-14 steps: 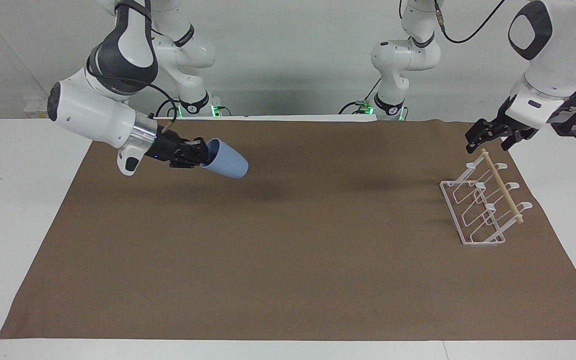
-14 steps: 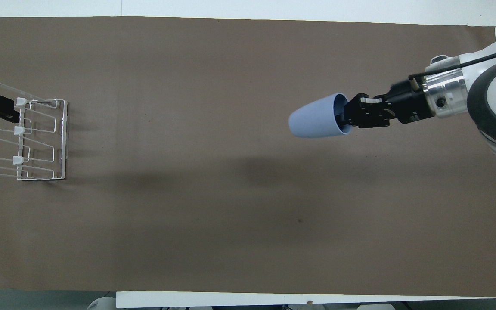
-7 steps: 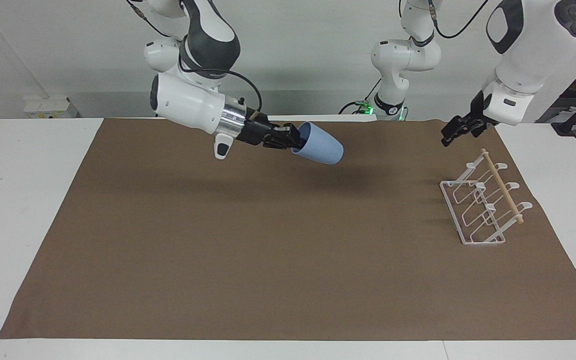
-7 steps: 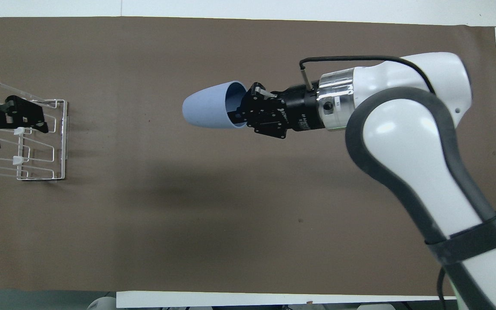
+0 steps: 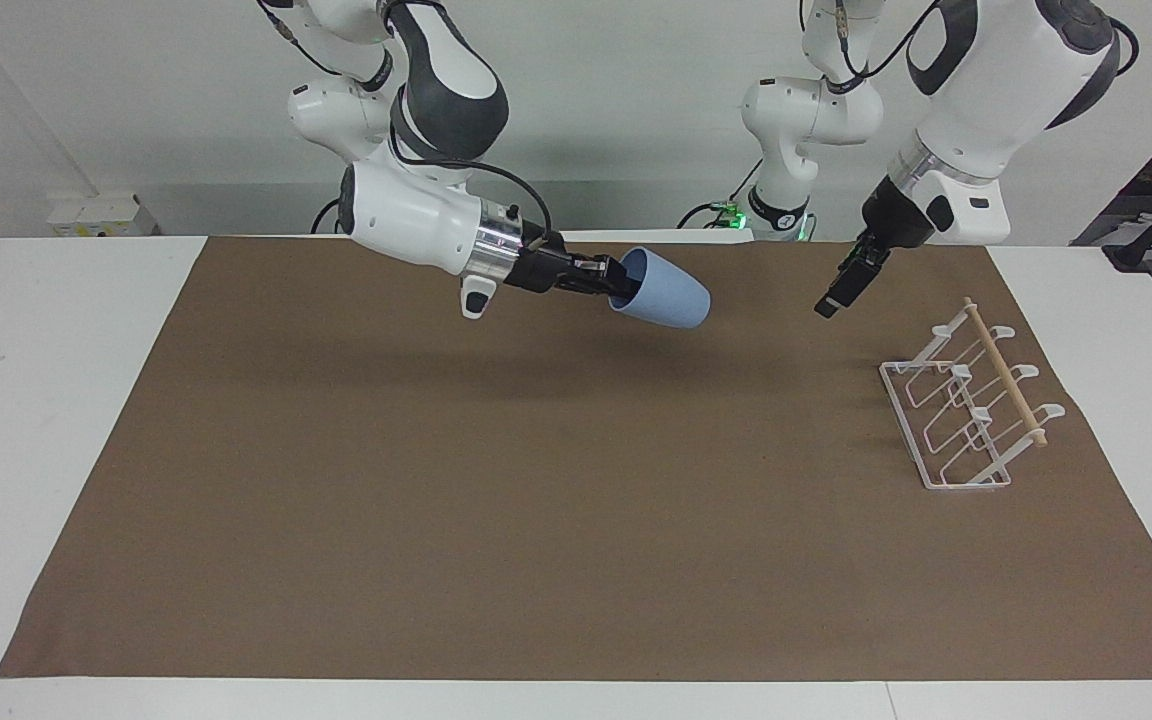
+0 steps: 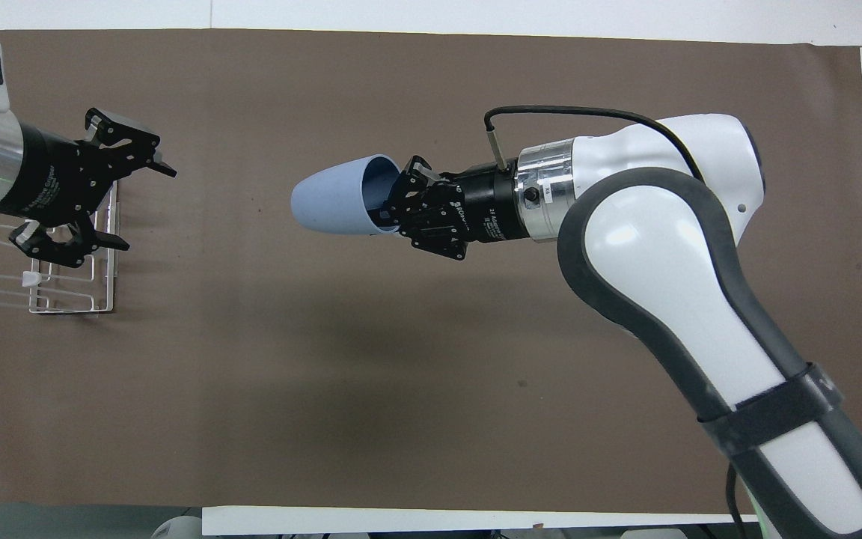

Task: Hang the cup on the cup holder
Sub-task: 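Hold the cup with the right gripper while the left gripper reaches it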

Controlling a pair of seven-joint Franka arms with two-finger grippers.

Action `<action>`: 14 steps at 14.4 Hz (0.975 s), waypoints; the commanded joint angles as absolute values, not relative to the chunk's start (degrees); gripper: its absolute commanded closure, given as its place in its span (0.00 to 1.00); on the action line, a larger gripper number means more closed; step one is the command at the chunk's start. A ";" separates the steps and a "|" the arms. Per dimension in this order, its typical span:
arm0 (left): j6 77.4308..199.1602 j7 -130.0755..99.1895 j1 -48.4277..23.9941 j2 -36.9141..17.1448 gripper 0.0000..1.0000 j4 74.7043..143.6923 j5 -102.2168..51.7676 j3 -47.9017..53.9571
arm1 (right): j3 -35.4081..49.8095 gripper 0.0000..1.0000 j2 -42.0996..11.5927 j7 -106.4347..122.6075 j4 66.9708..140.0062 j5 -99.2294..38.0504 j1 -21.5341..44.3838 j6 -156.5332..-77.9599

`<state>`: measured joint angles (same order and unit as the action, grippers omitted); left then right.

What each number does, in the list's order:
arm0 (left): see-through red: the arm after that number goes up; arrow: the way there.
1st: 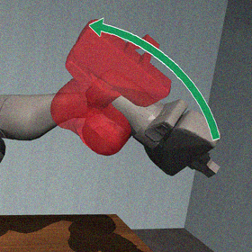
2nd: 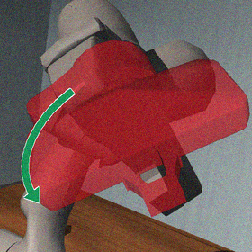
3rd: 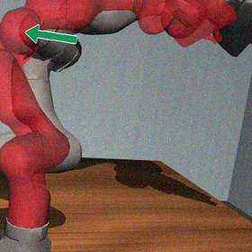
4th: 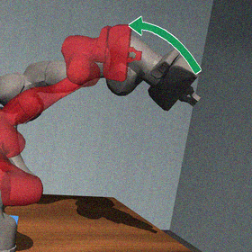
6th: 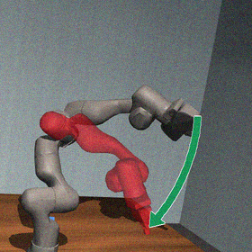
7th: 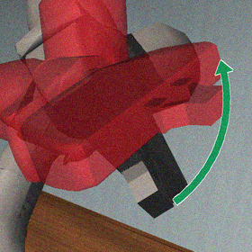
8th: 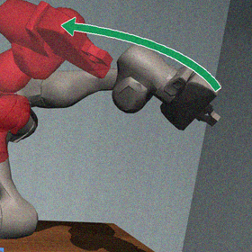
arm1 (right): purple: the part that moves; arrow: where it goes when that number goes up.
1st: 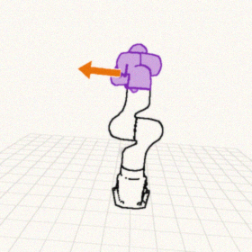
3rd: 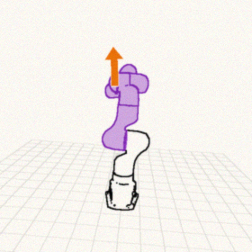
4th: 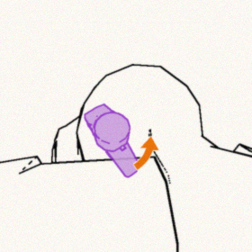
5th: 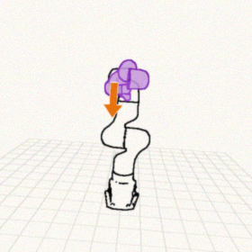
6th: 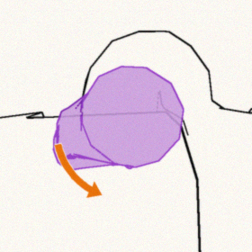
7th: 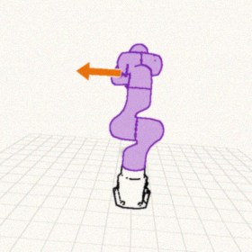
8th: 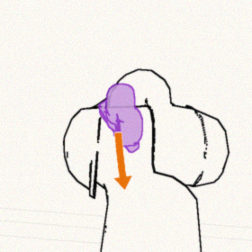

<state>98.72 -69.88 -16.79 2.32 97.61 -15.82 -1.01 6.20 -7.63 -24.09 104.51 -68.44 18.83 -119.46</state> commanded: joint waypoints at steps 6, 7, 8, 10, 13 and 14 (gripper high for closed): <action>107.93 -90.51 -20.56 3.52 0.00 103.36 -30.75 -1.41 | 6.15 1.00 -6.94 -25.49 106.52 -69.61 19.95 -121.46; 108.80 -91.22 -22.05 3.69 0.00 103.79 -30.94 -1.41 | 6.15 1.00 -6.94 -25.49 106.52 -69.52 19.95 -121.55; 110.46 -92.10 -23.02 3.95 0.00 105.02 -31.11 -1.41 | 6.15 1.00 -6.86 -25.49 106.61 -69.52 19.95 -121.55; 113.63 -92.98 -25.30 4.66 0.00 107.13 -33.12 -1.41 | 6.15 1.00 -6.86 -25.49 106.52 -69.52 19.95 -121.46; 115.39 -95.09 -26.89 4.13 0.00 107.40 -34.88 -1.41 | 6.15 1.00 -6.94 -25.49 106.52 -69.52 19.95 -121.55; 116.44 -95.36 -26.98 4.13 0.00 107.58 -35.68 -1.41 | 6.15 1.00 -6.94 -25.49 106.52 -69.52 19.95 -121.55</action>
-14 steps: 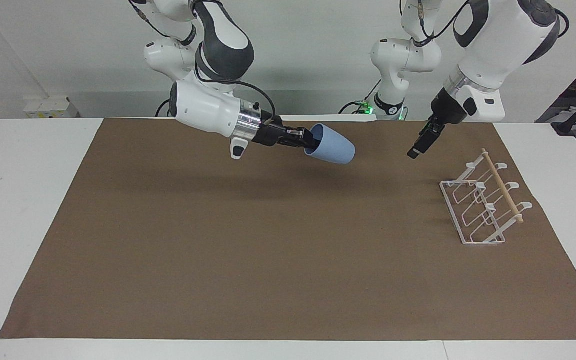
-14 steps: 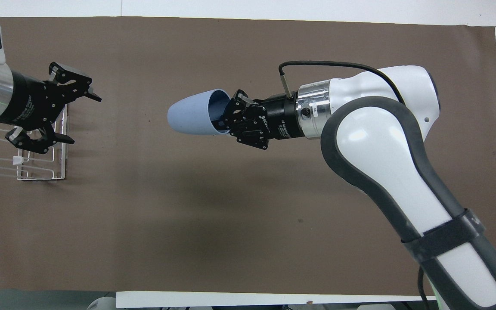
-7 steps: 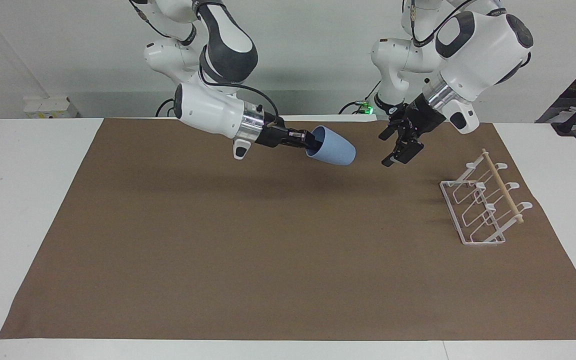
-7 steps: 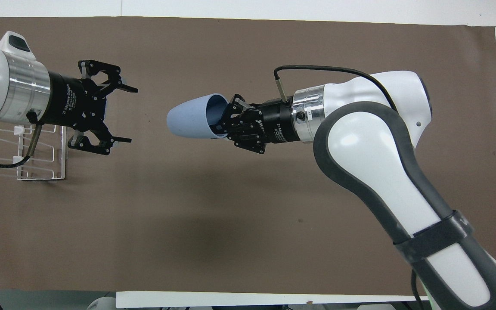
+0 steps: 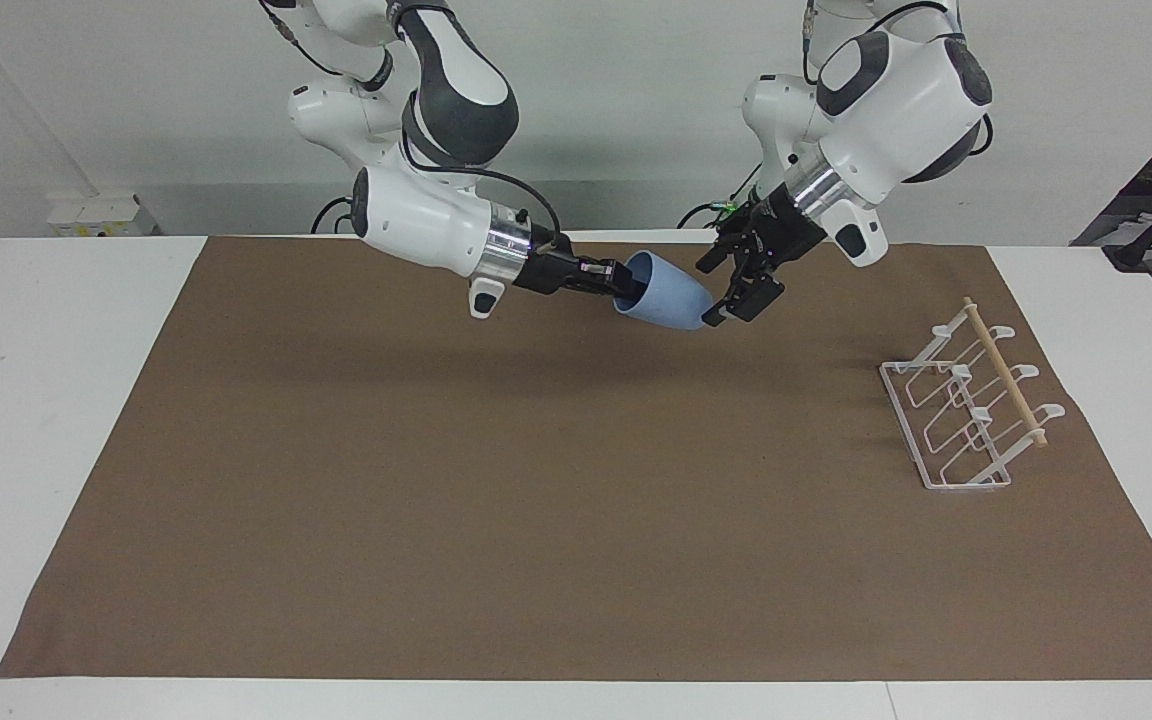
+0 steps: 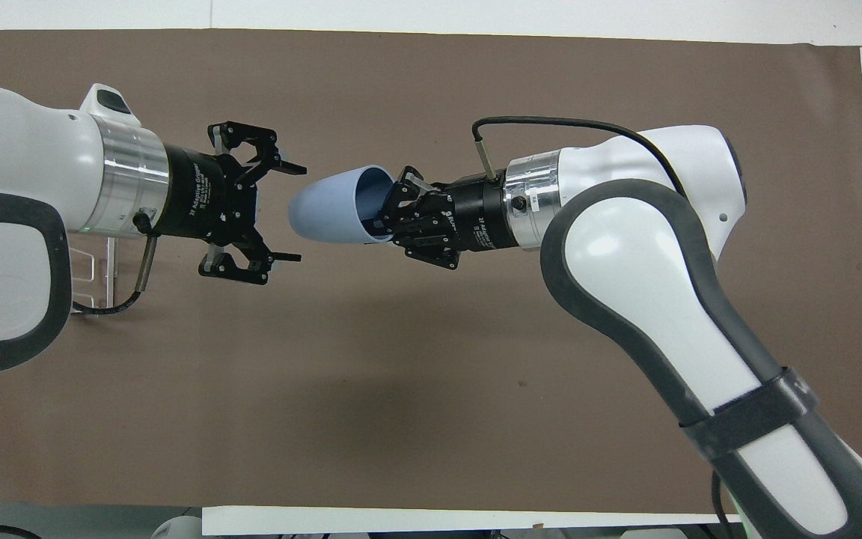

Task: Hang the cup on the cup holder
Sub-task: 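Hold the cup with the right gripper while the left gripper reaches it, then close the left gripper on the cup's closed end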

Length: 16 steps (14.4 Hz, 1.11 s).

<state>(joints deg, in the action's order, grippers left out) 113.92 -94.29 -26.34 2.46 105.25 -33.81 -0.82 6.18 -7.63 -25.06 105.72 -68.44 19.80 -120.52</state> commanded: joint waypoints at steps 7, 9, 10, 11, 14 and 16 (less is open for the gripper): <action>126.21 -101.95 -31.46 2.73 0.00 110.13 -35.86 -1.32 | 6.15 1.00 -6.94 -25.49 106.52 -69.61 19.95 -121.55; 126.21 -101.95 -31.55 2.64 0.00 110.04 -35.86 -1.41 | 6.15 1.00 -6.94 -25.49 106.52 -69.61 19.95 -121.55; 126.04 -102.04 -31.64 2.64 0.06 109.95 -35.86 -1.32 | 6.15 1.00 -6.94 -25.49 106.52 -69.61 19.95 -121.55; 125.51 -102.13 -31.99 2.64 0.23 109.86 -35.86 -1.32 | 6.15 1.00 -6.94 -25.49 106.52 -69.61 19.95 -121.55; 125.42 -101.17 -32.17 2.55 0.70 109.51 -35.51 -1.41 | 6.15 1.00 -6.94 -25.49 106.52 -69.61 19.95 -121.55; 125.25 -101.25 -32.08 2.46 0.70 109.07 -35.60 -1.41 | 6.15 0.99 -6.94 -25.49 106.44 -69.61 19.95 -121.55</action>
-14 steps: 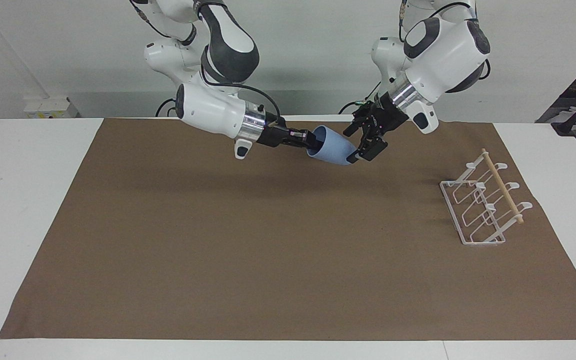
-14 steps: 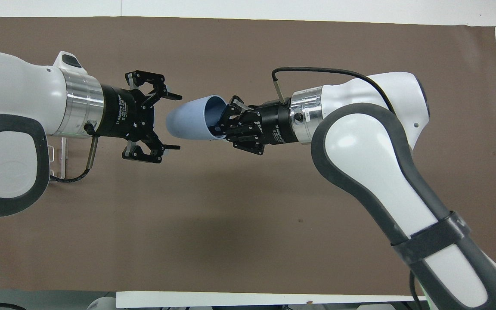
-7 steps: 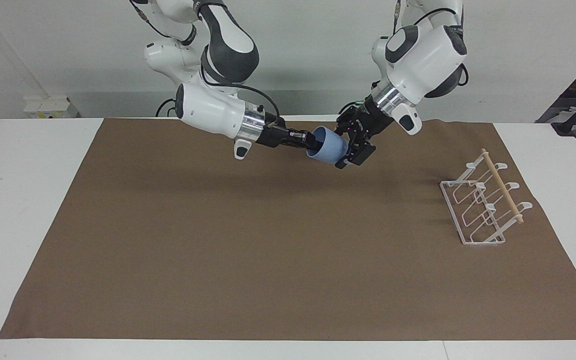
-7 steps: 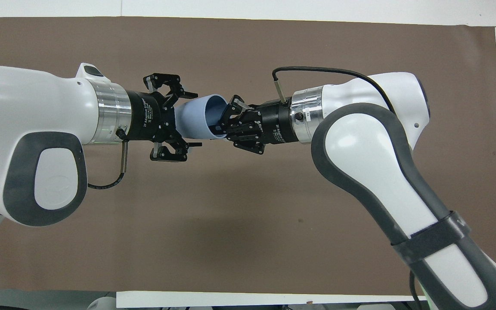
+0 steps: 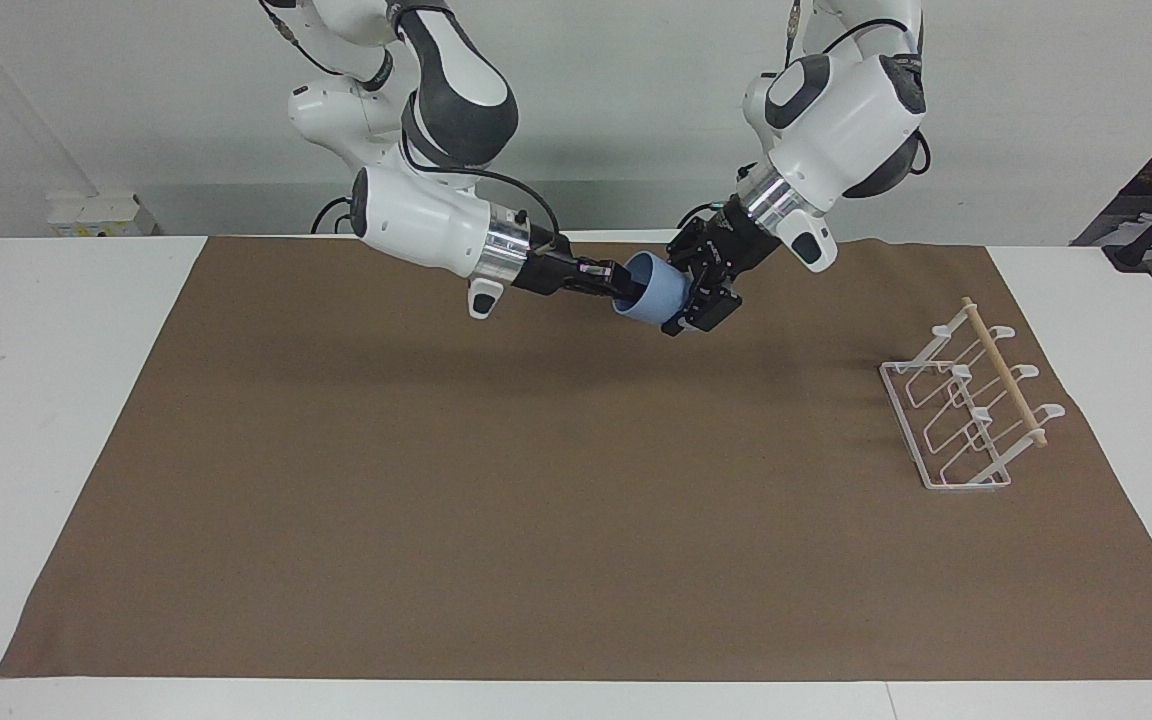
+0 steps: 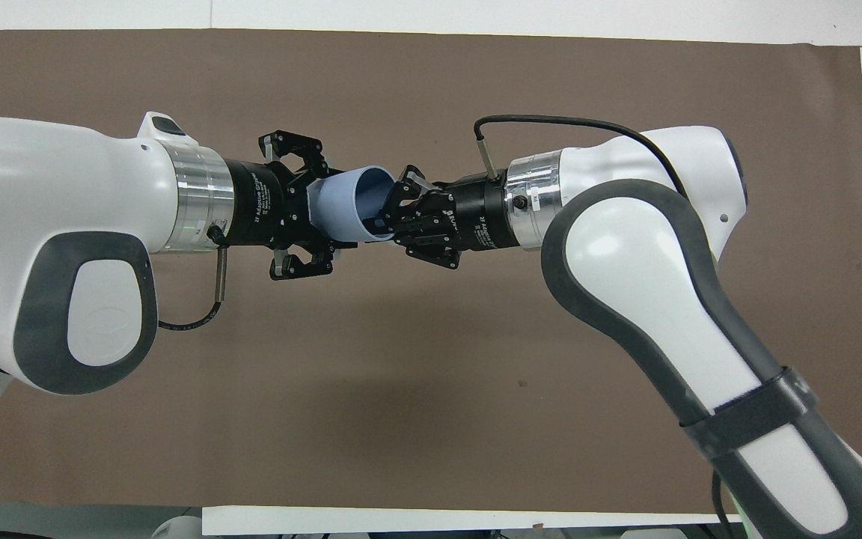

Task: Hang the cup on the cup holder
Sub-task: 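Close the left gripper on the cup's closed end, then open the right gripper and withdraw while the left gripper carries the cup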

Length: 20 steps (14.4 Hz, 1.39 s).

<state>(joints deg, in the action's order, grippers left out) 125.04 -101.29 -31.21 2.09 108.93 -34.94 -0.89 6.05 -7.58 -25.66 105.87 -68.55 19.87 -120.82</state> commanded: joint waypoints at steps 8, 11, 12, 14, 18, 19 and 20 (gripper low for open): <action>124.46 -102.04 -31.91 2.02 0.70 108.28 -35.07 -1.67 | 5.89 0.00 -7.03 -24.97 105.47 -68.73 19.17 -121.64; 118.86 -102.22 -30.50 2.02 0.70 106.19 -29.40 -2.20 | 5.54 0.00 -5.89 -24.43 104.51 -64.62 15.83 -121.47; 115.78 -102.65 -29.28 1.59 0.70 105.30 -26.14 -2.20 | 5.54 0.00 -4.67 -24.52 104.33 -61.29 14.34 -121.38; 111.38 -102.92 -28.39 1.49 0.70 104.50 -18.32 -2.28 | 5.54 0.00 -3.17 -24.52 104.41 -55.05 12.58 -121.29; 105.48 -102.66 -24.35 1.58 0.70 104.50 2.32 -2.20 | 5.54 0.00 -2.63 -23.82 104.24 -40.73 8.36 -121.46; 105.38 -102.66 -23.04 1.58 0.70 104.41 8.38 -2.20 | 5.54 0.00 -2.64 -21.73 103.72 -37.04 7.57 -121.46; 105.82 -102.66 -21.81 1.50 0.70 104.50 12.61 -2.20 | 5.54 0.00 -2.55 -19.45 103.36 -31.17 6.95 -121.38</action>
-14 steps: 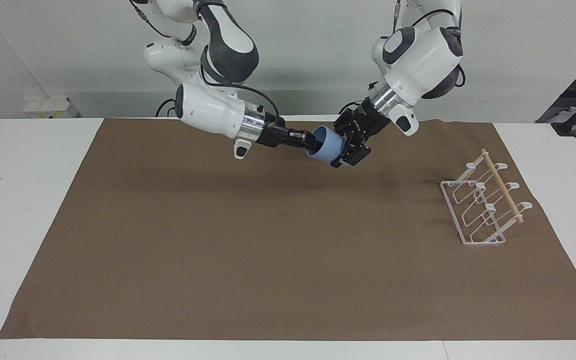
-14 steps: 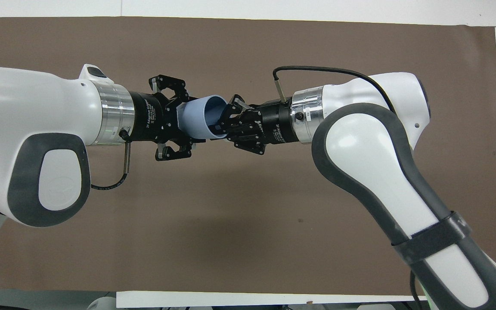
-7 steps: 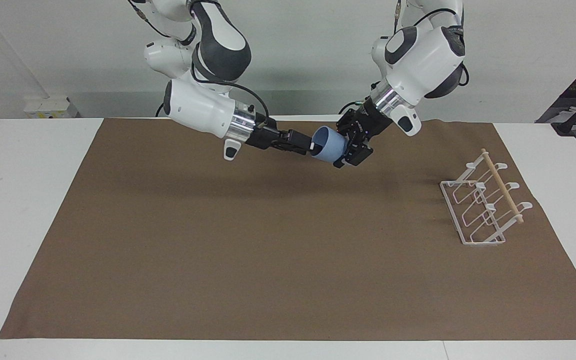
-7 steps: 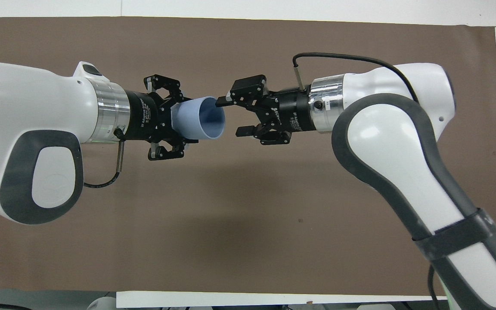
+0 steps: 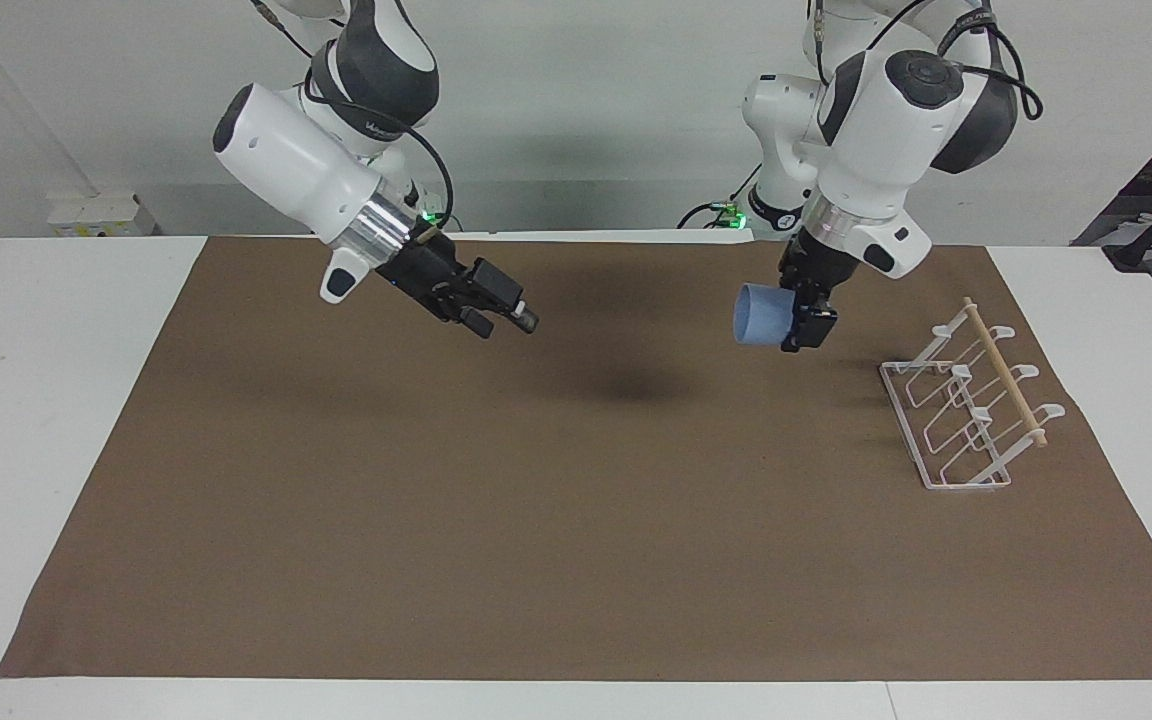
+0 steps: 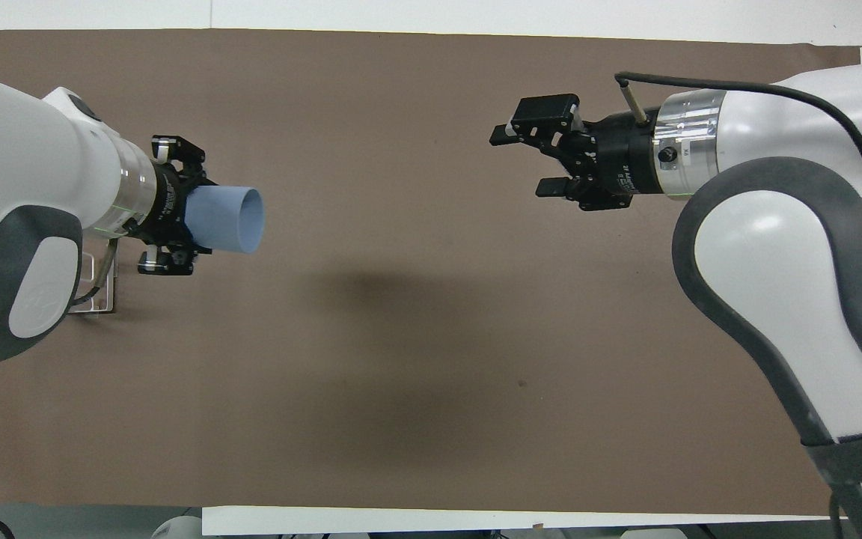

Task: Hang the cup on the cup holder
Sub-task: 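Open the right gripper and withdraw while the left gripper carries the cup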

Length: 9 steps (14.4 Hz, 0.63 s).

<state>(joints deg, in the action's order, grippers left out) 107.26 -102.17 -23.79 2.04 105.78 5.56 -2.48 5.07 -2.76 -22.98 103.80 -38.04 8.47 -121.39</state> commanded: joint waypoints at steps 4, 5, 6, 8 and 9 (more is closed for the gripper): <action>105.47 -102.83 -18.29 1.58 0.70 104.85 31.41 -2.20 | 4.92 0.00 -2.03 -16.44 100.30 -14.02 3.26 -115.07; 105.64 -102.83 -17.76 1.50 0.70 104.85 36.08 -2.20 | 4.83 0.00 -2.20 -16.44 98.20 -10.15 2.21 -111.66; 106.25 -102.92 -17.14 1.15 0.70 104.94 40.56 -2.20 | 4.83 0.00 -2.63 -16.35 95.22 -7.41 1.41 -106.31; 106.61 -104.75 -17.14 -2.62 0.70 104.33 50.31 -2.20 | 4.83 0.00 -3.16 -15.56 89.49 -2.22 -0.61 -95.32; 107.66 -107.46 -17.31 -4.81 0.70 103.46 56.10 -2.20 | 4.83 0.00 -3.16 -14.16 87.91 -0.37 -0.96 -91.62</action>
<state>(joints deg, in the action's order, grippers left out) 107.15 -103.52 -17.32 0.01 105.72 47.66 -2.67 4.42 -2.42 -16.46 92.61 -3.94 0.42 -98.56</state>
